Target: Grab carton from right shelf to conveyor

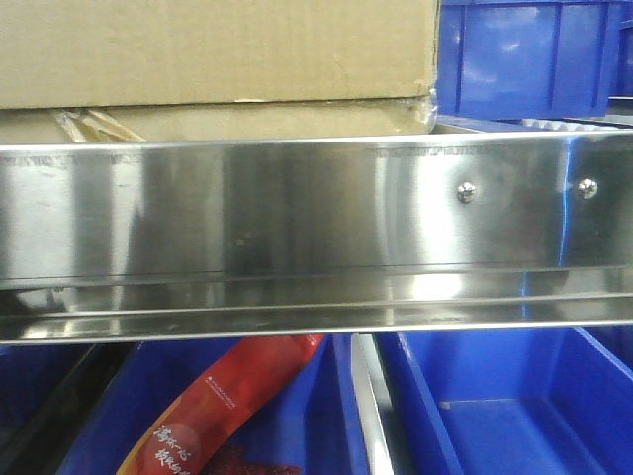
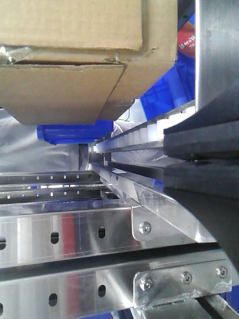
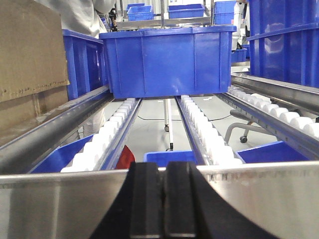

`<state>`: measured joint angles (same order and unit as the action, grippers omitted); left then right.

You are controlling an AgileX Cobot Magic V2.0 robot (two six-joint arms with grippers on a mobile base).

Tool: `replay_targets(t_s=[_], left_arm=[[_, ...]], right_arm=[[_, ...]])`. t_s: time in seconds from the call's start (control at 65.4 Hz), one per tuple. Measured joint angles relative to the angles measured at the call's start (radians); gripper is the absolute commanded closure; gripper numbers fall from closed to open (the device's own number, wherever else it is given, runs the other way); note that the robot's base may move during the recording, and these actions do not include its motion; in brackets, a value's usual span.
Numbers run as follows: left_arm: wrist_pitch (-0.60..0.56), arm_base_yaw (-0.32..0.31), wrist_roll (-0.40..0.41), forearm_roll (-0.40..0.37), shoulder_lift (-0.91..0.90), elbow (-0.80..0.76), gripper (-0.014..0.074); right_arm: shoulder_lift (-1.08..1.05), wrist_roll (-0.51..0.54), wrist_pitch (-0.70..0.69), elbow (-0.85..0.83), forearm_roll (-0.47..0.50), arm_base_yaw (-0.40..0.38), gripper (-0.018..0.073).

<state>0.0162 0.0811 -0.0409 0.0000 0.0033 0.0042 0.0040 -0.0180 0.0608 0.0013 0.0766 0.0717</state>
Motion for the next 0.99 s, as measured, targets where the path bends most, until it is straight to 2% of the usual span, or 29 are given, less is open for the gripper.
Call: replay_targets(t_s=[0.413,0.535,0.811,0.918,0.994], left_arm=[[0.000,0.000,0.000,0.000,0.000,0.000,0.0582],[-0.030,0.000,0.000,0.000,0.000,0.000,0.0582],[-0.051,0.000,0.000,0.000,0.000,0.000,0.0582],[-0.104,0.000,0.000,-0.051,0.000,0.000,0.0582],[-0.124,0.000,0.000,-0.073,0.000,-0.011,0.0582]], right_arm=[[0.000,0.000,0.000,0.000,0.000,0.000,0.0638],[0.000,0.000,-0.001,0.000,0.000,0.000,0.0638],[0.000,0.000,-0.061,0.000,0.000,0.000,0.0638],[-0.002,0.000,-0.100,-0.001,0.000,0.000,0.0638],[-0.002,0.000,-0.066,-0.041,0.000,0.000,0.0637]])
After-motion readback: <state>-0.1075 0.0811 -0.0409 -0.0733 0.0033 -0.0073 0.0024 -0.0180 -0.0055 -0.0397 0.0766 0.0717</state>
